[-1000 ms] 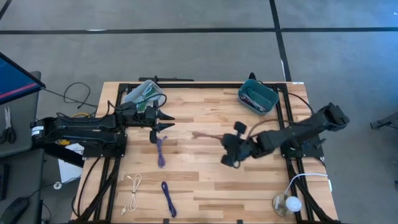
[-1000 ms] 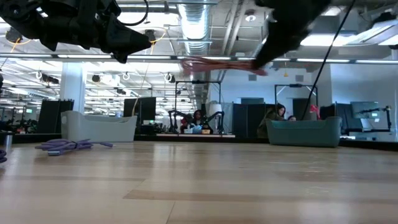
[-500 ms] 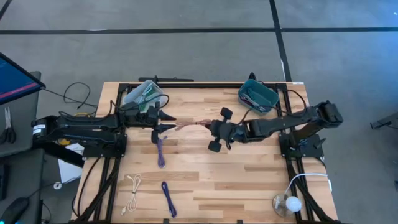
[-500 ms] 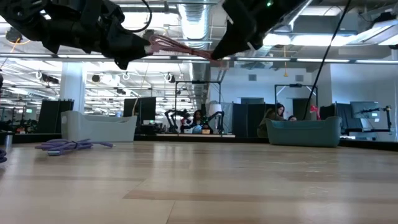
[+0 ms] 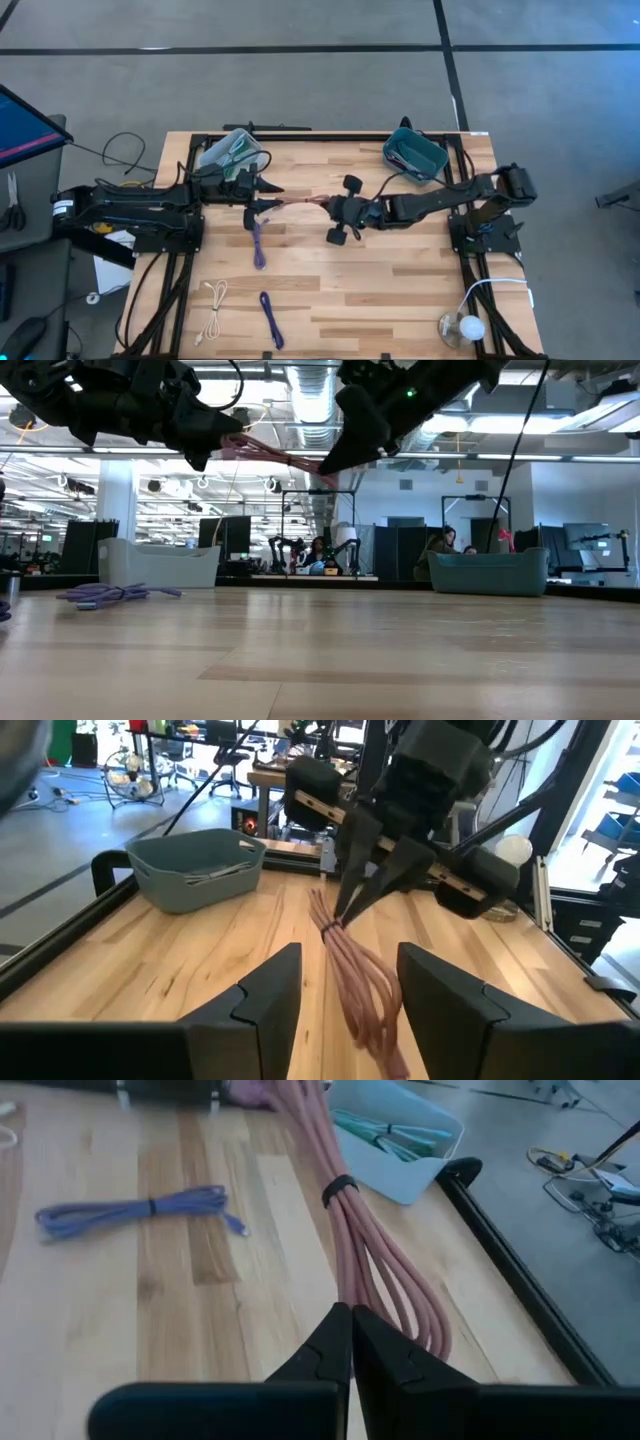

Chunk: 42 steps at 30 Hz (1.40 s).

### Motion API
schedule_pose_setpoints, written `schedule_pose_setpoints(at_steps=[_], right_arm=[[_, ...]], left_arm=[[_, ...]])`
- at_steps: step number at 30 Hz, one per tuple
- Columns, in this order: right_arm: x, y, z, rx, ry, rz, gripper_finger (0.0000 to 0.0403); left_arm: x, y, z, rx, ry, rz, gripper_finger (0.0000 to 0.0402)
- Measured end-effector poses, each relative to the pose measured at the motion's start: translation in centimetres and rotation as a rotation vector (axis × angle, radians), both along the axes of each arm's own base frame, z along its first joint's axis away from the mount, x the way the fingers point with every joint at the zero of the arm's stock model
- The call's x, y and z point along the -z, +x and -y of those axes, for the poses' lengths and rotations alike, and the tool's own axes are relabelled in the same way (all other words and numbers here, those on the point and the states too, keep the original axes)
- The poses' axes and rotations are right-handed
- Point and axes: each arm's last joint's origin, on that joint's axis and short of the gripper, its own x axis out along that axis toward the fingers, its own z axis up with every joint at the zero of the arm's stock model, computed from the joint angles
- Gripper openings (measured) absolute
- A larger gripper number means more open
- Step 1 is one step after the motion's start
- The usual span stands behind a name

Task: Pick & Place USB Port
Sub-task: Put the brown charger cable into the white bin

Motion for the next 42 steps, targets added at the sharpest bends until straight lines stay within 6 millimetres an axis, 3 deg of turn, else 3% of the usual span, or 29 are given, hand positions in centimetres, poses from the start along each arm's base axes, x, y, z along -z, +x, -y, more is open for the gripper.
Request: schedule_pose_setpoints(at_steps=[11,23,42], right_arm=[[-1.8,0.7,0.4,-0.01,-0.033,0.049,0.0],[-1.5,0.6,0.4,-0.01,-0.034,0.02,0.0],[-1.5,0.6,0.4,-0.01,-0.038,0.019,0.0]], left_arm=[[0.0,0.0,0.0,0.0,0.001,0.003,0.0167],[-0.1,0.0,0.0,0.0,0.003,0.01,0.0156],[-0.1,0.0,0.0,-0.001,0.008,0.01,0.0035]])
